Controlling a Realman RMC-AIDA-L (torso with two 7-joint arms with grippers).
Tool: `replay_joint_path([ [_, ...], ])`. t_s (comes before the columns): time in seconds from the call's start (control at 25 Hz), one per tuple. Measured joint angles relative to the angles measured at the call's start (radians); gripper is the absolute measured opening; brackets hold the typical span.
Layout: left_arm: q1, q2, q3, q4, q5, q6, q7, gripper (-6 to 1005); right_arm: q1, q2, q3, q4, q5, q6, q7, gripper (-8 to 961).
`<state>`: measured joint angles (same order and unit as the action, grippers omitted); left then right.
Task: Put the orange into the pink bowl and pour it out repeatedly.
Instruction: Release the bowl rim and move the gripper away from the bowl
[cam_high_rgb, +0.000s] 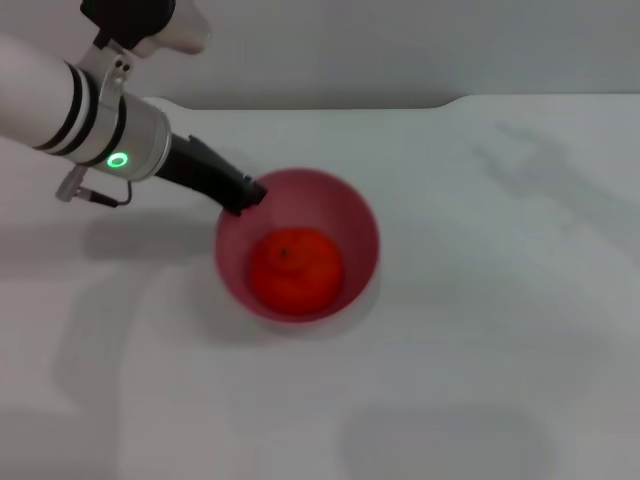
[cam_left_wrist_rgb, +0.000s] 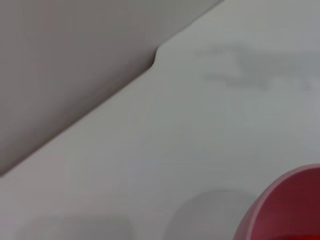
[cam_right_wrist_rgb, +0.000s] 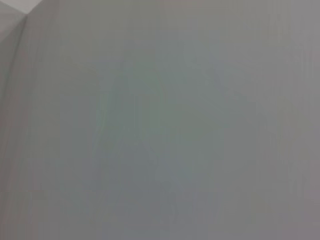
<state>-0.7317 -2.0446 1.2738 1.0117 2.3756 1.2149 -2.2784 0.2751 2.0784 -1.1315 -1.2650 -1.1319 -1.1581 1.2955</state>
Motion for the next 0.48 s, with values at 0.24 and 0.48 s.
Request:
replay_joint_path([
  [0.24,-0.001,0.001,0.001,-0.001,0.051,0.050,-0.009,42,0.006,0.000,0.007,0.035,0.001,0.000,-0.008,524],
  [0.48,-0.011,0.000,0.009,-0.006,0.116,0.132,-0.024,42,0.002,0.000,-0.001,0.042,0.012,0.000,-0.015,524],
])
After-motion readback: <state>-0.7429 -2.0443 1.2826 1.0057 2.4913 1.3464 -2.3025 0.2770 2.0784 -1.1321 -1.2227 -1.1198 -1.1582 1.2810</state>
